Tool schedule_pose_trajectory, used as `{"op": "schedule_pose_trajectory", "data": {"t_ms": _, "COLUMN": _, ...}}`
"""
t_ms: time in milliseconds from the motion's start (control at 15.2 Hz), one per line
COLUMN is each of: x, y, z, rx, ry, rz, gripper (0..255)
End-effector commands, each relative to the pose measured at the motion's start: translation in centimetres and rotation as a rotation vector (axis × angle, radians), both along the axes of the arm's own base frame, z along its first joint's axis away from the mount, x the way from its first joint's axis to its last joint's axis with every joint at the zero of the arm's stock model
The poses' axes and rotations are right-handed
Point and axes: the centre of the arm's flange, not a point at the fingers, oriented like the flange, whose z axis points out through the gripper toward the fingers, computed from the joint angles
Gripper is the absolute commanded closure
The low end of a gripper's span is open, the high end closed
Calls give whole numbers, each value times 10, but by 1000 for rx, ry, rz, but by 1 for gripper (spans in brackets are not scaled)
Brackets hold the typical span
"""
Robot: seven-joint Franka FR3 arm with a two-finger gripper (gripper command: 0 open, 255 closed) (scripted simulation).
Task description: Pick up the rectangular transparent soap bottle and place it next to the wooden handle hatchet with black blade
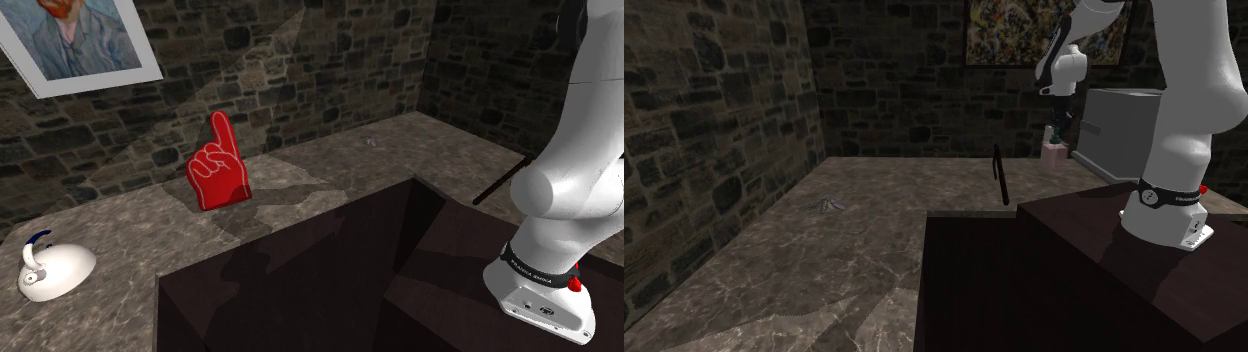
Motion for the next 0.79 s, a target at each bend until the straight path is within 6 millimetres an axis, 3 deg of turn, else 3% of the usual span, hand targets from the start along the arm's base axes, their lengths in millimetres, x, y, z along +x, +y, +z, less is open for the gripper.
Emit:
{"op": "schedule_pose_trajectory", "data": {"t_ms": 0, "x": 0, "y": 0, "z": -10, "rx": -1, "ry": 0, "rz": 0, "gripper": 255}}
{"op": "schedule_pose_trajectory", "data": {"t_ms": 594, "x": 0, "y": 0, "z": -60, "rx": -1, "ry": 0, "rz": 0, "gripper": 255}}
{"op": "schedule_pose_trajectory", "data": {"t_ms": 726, "x": 0, "y": 0, "z": -60, "rx": -1, "ry": 0, "rz": 0, "gripper": 255}}
